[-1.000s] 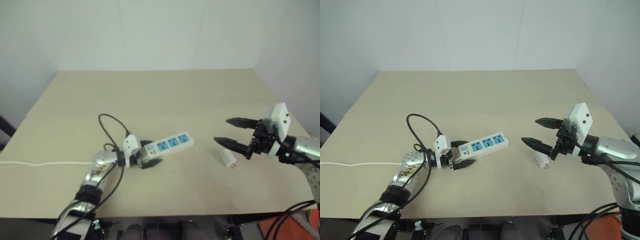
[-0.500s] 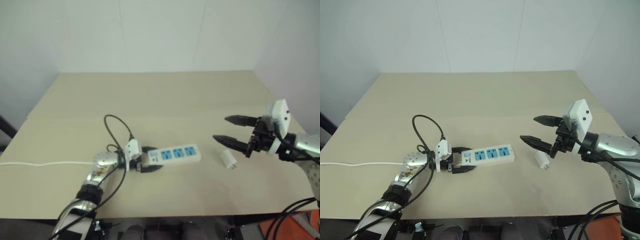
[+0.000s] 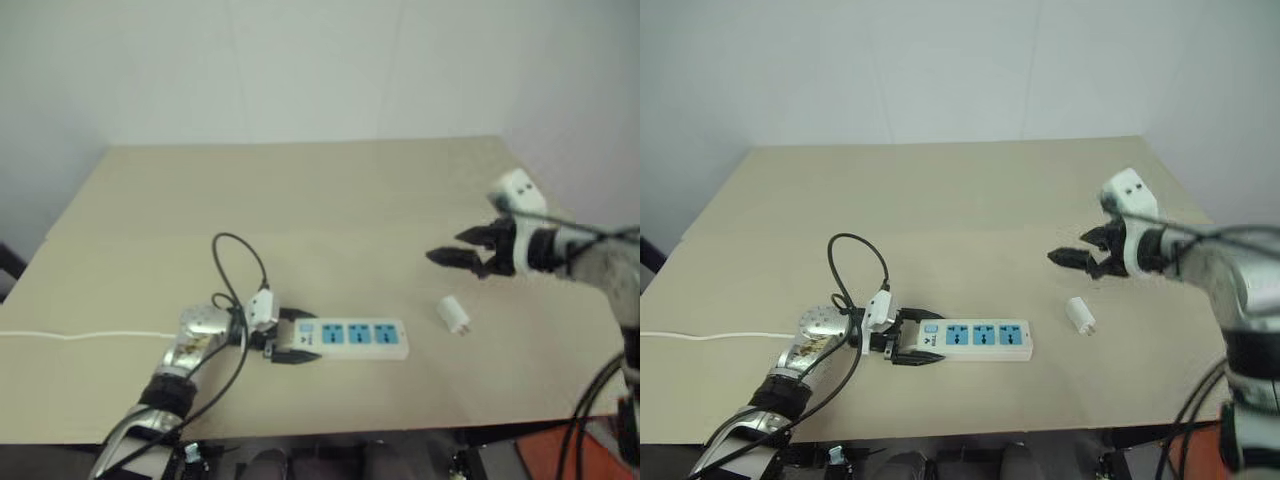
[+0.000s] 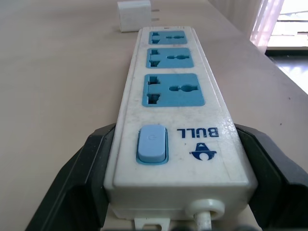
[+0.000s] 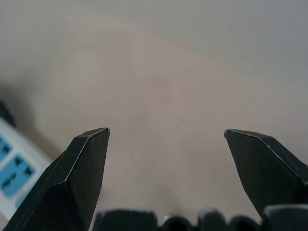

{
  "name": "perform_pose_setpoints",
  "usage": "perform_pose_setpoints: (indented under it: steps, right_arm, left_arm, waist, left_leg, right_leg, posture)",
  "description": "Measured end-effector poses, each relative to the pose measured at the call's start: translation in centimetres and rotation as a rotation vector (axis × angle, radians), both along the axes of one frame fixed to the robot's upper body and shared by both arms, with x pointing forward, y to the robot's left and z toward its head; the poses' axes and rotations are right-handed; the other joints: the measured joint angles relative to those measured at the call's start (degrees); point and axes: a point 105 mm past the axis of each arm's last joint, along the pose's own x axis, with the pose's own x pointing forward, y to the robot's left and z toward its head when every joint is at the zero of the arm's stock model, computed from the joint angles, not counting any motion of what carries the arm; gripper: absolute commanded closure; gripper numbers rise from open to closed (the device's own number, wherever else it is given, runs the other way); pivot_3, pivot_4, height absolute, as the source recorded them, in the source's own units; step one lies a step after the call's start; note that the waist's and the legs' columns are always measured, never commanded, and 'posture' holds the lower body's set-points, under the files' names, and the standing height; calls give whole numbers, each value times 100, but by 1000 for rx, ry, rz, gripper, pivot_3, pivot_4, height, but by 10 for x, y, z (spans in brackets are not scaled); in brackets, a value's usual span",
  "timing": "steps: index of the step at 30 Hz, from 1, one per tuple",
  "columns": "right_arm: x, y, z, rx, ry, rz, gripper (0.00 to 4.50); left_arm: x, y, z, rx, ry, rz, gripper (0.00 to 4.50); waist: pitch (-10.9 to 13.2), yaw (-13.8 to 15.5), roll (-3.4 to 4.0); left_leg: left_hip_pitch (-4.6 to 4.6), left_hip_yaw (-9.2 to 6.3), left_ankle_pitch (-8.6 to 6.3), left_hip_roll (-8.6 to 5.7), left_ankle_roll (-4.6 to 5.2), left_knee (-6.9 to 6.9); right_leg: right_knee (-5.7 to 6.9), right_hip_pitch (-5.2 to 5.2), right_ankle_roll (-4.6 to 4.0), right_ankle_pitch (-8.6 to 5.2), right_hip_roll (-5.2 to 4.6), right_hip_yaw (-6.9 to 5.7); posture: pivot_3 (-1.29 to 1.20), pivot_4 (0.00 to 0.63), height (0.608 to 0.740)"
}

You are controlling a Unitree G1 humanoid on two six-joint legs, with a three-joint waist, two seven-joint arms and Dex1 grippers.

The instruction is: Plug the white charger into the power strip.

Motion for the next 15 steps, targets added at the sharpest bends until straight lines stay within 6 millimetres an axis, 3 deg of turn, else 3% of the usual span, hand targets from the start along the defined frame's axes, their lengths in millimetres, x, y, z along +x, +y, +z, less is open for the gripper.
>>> perform_pose_setpoints:
  steps: [5,9,15]
  right_arm:
    - [12,-9,-2,-118,301,-158,0]
    - [11,-20,-32,-216,493,-226,0]
    - [6,-25,-59,-297,628,-249,0]
  left_arm:
    - [0,-7,2,-11,-8,-17,1212]
    - [0,-8,3,-11,-13,-21,1212]
    - [0,-7,3,-9,-13,-17,1212]
  waist:
    - [-3,99,6]
    - [-3,97,6]
    - [-6,81,11]
  left_leg:
    - [-43,7,0,-8,0,-5]
    - [-74,15,0,-22,0,5]
    - [-77,19,1,-33,1,10]
  right_leg:
    - [-20,-31,1,1,-11,-19]
    - [-17,-59,16,9,-31,-15]
    - [-8,-65,21,12,-33,-15]
  posture:
    - [0,150,740]
    - [0,150,740]
    - [0,150,740]
